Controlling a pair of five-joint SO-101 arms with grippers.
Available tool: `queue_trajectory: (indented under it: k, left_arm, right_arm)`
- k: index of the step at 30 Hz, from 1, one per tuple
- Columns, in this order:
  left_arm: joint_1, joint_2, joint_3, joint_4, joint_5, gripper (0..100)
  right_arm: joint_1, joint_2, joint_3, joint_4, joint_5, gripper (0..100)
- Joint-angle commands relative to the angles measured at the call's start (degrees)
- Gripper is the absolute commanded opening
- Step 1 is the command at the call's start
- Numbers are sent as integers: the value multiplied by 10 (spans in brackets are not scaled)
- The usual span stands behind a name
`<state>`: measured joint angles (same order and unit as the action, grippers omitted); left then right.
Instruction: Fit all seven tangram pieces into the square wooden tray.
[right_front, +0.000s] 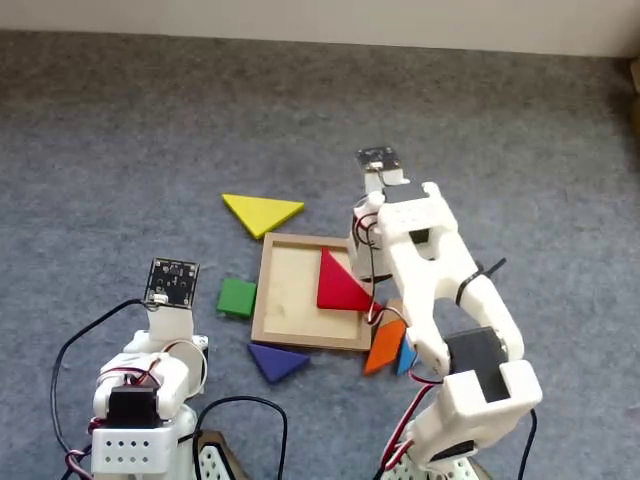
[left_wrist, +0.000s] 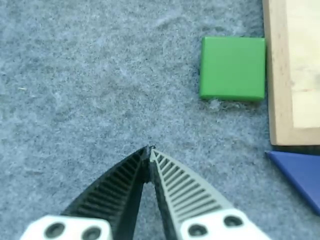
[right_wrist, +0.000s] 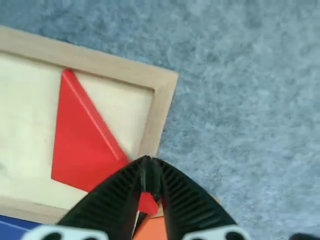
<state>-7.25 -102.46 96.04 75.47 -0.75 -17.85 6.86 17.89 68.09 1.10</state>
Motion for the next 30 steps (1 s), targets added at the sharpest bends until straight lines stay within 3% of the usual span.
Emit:
queue_trajectory:
  k: [1, 12, 20, 24, 30]
  left_arm:
    - [-5, -17, 11, 5, -2, 7]
    - [-5, -17, 11, 5, -2, 7]
    - [-5, -17, 11, 5, -2, 7]
    - [-5, -17, 11, 5, -2, 7]
    - [-5, -17, 11, 5, -2, 7]
  right_arm:
    - [7, -36, 3, 8, 31, 15]
    - [-95, -41, 28, 77, 46, 15]
    - [-102, -73, 24, 107, 44, 15]
    - [-137, -154, 28, 57, 41, 15]
    - [-198, -188, 92, -109, 40, 15]
